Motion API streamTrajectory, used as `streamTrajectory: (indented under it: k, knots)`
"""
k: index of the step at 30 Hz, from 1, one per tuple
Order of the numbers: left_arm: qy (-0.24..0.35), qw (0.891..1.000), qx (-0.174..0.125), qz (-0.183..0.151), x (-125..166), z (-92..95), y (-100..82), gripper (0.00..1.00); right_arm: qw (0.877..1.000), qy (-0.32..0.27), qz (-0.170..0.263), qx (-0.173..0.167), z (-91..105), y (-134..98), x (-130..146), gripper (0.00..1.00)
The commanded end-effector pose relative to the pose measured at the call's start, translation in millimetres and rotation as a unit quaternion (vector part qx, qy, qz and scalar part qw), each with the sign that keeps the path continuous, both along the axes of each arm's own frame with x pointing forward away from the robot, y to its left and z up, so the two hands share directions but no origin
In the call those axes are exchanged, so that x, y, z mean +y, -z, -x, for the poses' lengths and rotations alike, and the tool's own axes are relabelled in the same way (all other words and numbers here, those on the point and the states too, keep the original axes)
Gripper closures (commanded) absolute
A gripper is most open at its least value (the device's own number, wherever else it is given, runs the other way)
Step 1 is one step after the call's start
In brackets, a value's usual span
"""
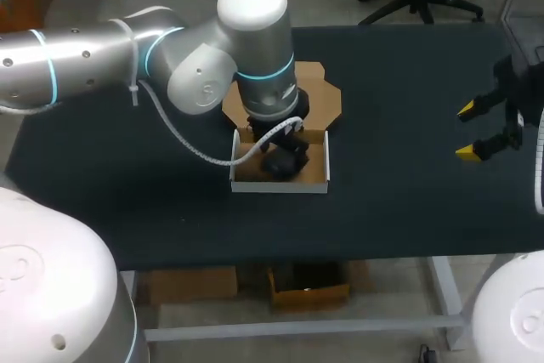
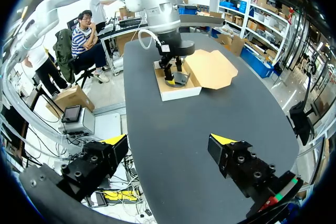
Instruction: Assemble the packaging by folding the flat box into shape, placing the metal phone stand inside, and closing the box properly
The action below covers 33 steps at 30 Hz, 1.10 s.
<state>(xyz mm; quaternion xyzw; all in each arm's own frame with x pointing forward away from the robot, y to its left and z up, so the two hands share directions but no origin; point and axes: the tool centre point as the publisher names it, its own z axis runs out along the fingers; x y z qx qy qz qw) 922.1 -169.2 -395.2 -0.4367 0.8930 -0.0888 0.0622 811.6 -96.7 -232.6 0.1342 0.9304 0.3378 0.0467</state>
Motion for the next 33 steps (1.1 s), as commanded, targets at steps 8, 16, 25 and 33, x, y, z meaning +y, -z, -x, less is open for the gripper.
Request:
streamTrajectory:
  k: [8,16,25,33]
  knots:
    - [-0.025,1.000,0.000,0.007,-4.8,8.7,-12.0,0.00,1.000,0.000,-0.001,-0.001,0.7,-0.2,-0.2,0.00]
    - [-0.088,0.996,0.013,0.012,-10.5,17.0,-17.4,0.00,1.000,0.000,-0.001,-0.001,0.7,-0.2,-0.2,0.00]
    - [-0.167,0.985,0.025,0.024,-16.0,23.2,-18.4,0.00,1.000,0.000,-0.001,-0.001,0.7,-0.2,-0.2,0.00]
    - [-0.183,0.982,0.033,0.028,-16.3,24.4,-17.9,0.00,1.000,0.000,-0.001,-0.001,0.7,-0.2,-0.2,0.00]
